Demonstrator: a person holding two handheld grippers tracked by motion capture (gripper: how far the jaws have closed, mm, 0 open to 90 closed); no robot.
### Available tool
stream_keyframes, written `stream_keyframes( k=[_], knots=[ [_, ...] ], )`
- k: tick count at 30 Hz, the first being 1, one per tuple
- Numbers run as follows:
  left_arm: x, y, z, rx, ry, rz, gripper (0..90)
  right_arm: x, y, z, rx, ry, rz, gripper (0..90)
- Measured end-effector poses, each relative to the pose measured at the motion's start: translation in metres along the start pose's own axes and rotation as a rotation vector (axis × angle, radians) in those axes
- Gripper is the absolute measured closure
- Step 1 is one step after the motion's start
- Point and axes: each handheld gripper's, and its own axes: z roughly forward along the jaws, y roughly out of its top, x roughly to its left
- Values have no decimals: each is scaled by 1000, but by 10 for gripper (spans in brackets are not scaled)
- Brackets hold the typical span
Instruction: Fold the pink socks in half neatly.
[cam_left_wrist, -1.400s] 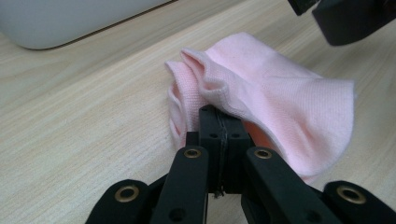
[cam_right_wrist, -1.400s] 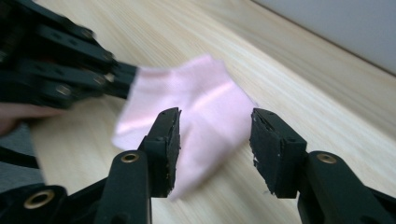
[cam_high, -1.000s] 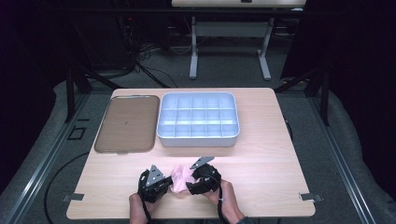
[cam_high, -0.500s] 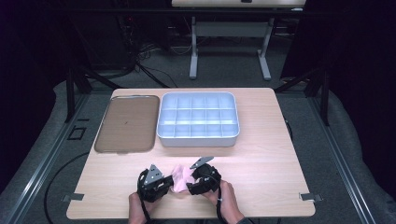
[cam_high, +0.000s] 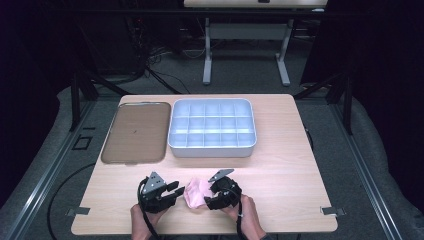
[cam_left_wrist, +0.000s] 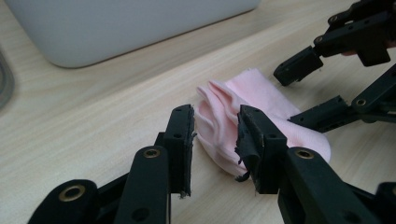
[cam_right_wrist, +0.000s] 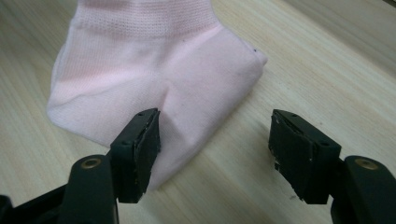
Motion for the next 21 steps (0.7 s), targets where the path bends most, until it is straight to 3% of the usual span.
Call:
stream_keyframes(
  k=[8, 15, 19, 21],
  knots=[
    [-22, 23, 12, 8, -35, 85, 661, -10, -10, -6, -12, -15, 20, 334],
    [-37, 34, 27, 34, -58, 131, 720, -18, -15, -10, -16, -20, 41, 335],
    [-42, 31, 45, 142, -61, 183, 761, -21, -17, -12, -12, -29, 45, 335],
    [-42, 28, 47, 162, -54, 193, 785, -22, -18, -13, -15, -34, 48, 336]
  ],
)
